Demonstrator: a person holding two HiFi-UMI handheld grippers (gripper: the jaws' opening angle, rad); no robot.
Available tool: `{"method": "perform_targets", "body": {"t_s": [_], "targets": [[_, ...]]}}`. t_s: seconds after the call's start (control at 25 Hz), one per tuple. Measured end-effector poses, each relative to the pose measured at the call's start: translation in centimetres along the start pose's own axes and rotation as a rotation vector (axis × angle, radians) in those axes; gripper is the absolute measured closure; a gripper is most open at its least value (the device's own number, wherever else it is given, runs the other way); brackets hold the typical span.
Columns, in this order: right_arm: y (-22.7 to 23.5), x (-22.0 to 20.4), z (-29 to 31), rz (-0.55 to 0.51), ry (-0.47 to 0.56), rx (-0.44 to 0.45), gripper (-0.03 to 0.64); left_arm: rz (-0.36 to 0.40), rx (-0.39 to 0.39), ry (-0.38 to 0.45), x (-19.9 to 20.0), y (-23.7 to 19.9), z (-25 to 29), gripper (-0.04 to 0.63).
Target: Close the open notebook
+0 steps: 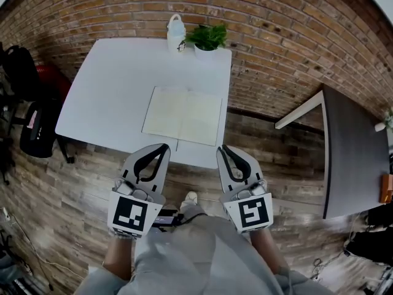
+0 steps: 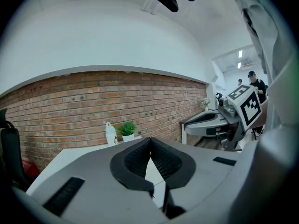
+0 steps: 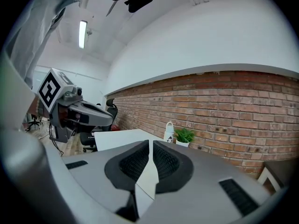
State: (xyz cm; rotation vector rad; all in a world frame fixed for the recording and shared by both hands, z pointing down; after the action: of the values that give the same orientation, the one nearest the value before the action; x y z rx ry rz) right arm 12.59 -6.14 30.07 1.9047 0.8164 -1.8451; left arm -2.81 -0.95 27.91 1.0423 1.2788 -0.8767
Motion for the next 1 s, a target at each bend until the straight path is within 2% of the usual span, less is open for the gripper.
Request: {"method": "perform_targets", "body": {"t_s": [0.44,0.68,1.0], "targets": [[0.2,0.5,1.6,-0.008,0.013,-0.014,0.563,0.023,-0.001,-0.017,0.0,-1.9,0.5,0.577],[0.2,0.8,3.4,-0.017,0.0,-0.029,0.563,0.022,-0.033,-0.007,0.4,-3.7,1.4,0.577],[-0.3,0.4,5.3,-0.026,-0.024,-0.021,0.563,0.016,-0.025,-0.03,-0.6,-6.0,1.3,0.577]]}}
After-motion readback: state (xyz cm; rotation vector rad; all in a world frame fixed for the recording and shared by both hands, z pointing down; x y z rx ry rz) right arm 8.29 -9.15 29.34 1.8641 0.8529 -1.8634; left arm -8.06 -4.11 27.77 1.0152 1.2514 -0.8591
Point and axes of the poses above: the fingertips, and each gripper's own axes: z forward along the fingers, y to its right, x out of its top, the point moved 5 cm from there along -z, backward along the fingers, and after that the axes turned 13 degrees about y, right-handed, at the moved point
